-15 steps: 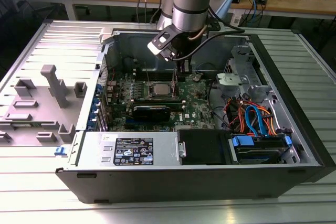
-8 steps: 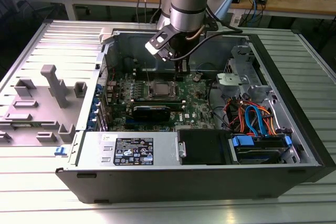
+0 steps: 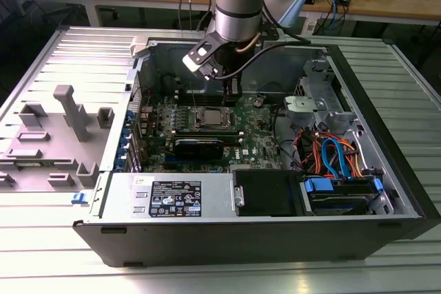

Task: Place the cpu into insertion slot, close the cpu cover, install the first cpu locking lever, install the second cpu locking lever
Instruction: 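Close the cpu cover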

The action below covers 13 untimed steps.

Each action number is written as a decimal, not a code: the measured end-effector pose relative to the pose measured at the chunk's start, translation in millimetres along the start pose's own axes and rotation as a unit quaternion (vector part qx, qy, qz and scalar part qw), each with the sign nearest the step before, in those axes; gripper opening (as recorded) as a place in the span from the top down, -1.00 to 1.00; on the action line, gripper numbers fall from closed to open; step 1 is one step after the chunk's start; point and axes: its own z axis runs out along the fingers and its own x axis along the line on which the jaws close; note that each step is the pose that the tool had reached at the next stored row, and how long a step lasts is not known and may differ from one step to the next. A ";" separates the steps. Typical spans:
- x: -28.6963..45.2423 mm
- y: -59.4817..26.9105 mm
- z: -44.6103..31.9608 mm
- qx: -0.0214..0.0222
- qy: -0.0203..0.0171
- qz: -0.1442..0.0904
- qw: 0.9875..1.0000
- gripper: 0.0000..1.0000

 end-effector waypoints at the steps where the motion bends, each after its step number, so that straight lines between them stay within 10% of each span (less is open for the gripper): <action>1: 0.1 -1.6 0.1 0.000 0.000 0.000 1.000 0.79; 13: 1.0 -28.6 1.9 -0.001 0.000 0.000 1.000 0.79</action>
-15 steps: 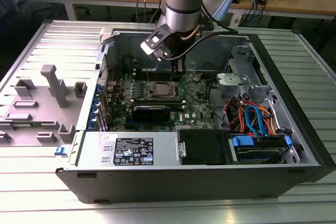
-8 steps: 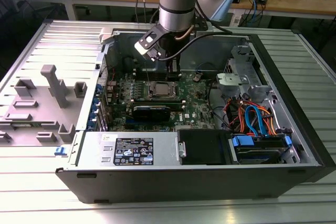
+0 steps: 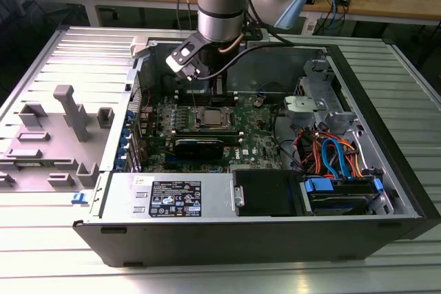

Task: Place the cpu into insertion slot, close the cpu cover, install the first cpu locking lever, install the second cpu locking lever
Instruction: 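Close the cpu cover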

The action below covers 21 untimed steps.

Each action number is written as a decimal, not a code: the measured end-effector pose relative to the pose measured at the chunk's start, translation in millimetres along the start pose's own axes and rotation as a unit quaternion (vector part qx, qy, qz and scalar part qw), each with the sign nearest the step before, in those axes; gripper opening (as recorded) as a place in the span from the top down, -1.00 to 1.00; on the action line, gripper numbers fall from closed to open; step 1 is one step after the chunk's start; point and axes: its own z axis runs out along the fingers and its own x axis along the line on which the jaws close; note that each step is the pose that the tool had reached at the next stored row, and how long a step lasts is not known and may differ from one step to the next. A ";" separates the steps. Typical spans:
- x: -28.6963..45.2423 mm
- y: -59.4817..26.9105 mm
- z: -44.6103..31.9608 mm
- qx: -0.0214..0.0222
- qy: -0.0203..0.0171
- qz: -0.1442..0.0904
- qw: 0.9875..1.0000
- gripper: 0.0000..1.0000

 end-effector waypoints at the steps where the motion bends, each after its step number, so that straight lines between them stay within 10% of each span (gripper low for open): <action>1: 0.0 -1.6 0.5 0.000 0.000 0.000 1.000 0.79; 21: 0.3 -24.9 30.6 -0.001 0.000 0.000 1.000 0.79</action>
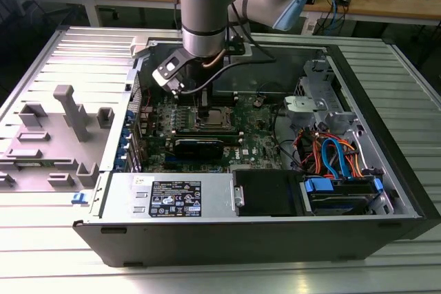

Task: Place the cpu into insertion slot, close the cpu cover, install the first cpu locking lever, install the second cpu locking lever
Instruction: 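Close the cpu cover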

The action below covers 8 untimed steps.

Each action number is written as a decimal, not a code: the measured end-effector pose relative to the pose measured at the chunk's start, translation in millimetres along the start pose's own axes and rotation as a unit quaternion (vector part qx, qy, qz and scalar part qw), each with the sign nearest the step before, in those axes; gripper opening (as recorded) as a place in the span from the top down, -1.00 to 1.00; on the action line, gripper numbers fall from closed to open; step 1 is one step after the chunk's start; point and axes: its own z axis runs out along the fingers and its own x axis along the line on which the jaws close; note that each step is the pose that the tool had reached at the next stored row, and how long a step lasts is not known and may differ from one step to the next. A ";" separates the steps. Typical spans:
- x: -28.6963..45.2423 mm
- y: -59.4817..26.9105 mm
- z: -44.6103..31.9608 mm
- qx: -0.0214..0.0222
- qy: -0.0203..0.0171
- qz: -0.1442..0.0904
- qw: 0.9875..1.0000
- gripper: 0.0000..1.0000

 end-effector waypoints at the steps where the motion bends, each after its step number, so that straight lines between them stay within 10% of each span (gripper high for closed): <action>1: 0.0 -0.2 1.0 0.000 0.000 0.000 1.000 0.79; 8: 0.0 -1.9 4.5 0.000 0.000 0.000 1.000 0.79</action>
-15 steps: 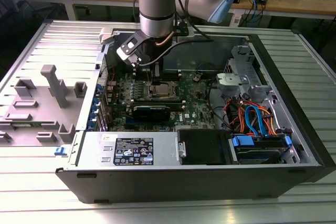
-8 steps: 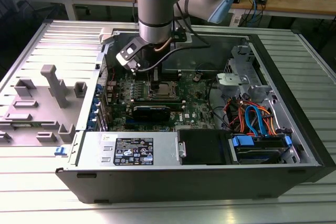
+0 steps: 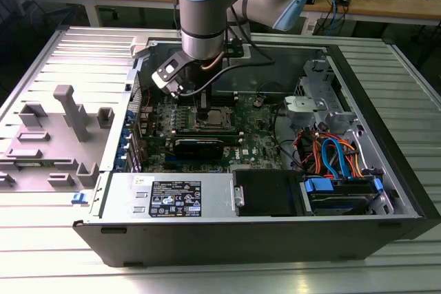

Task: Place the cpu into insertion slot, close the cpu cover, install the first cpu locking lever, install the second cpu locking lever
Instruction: 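Close the cpu cover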

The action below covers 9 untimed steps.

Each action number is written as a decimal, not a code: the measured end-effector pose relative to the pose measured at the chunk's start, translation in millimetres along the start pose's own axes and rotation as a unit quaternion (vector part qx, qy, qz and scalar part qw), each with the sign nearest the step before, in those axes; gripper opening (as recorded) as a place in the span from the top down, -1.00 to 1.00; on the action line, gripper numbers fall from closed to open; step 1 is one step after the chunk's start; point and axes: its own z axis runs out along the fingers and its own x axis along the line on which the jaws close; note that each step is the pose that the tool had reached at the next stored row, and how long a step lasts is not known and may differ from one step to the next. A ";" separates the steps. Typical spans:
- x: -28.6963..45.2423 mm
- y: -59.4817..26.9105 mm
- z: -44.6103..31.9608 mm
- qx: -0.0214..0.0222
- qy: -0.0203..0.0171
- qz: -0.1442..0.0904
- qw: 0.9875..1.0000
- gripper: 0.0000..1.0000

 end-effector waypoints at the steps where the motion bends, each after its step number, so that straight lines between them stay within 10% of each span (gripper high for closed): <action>1: 0.0 -0.1 0.0 0.000 0.000 0.000 1.000 0.79; 9: 0.0 2.6 -4.7 0.000 0.000 0.000 1.000 0.79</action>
